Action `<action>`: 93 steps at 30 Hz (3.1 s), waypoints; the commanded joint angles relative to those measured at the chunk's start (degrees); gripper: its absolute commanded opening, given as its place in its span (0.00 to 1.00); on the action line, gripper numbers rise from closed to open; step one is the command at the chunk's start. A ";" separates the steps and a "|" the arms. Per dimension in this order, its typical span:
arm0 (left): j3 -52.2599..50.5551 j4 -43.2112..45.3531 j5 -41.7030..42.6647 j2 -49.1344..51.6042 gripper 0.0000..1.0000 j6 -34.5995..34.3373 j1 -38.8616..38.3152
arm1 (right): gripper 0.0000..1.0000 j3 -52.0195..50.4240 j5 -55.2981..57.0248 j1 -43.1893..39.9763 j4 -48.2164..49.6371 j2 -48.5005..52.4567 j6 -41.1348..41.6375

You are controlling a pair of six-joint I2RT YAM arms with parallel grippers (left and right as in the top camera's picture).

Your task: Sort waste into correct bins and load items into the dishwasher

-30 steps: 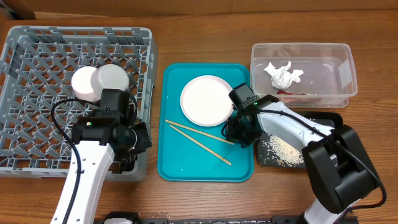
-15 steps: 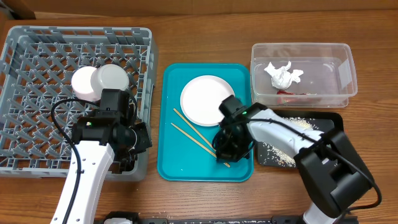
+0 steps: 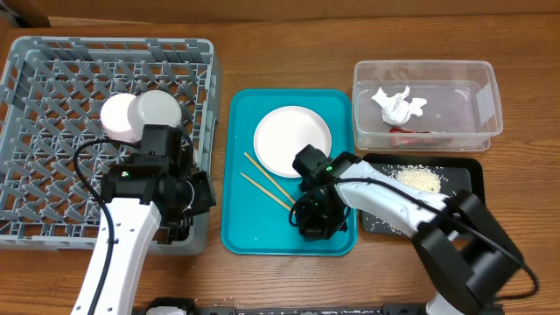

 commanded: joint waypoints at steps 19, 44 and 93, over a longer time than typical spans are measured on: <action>-0.33 12.74 2.12 6.38 1.00 -25.55 -20.41 | 0.58 14.03 9.16 -21.97 -18.62 -24.00 -8.96; -0.33 20.96 -1.97 31.54 0.75 -49.09 -20.44 | 0.59 14.01 2.25 -50.40 -24.55 -23.98 -17.64; 25.16 6.93 -27.21 17.42 0.04 10.73 -3.85 | 0.59 14.01 2.89 -50.40 -25.44 -23.98 -17.84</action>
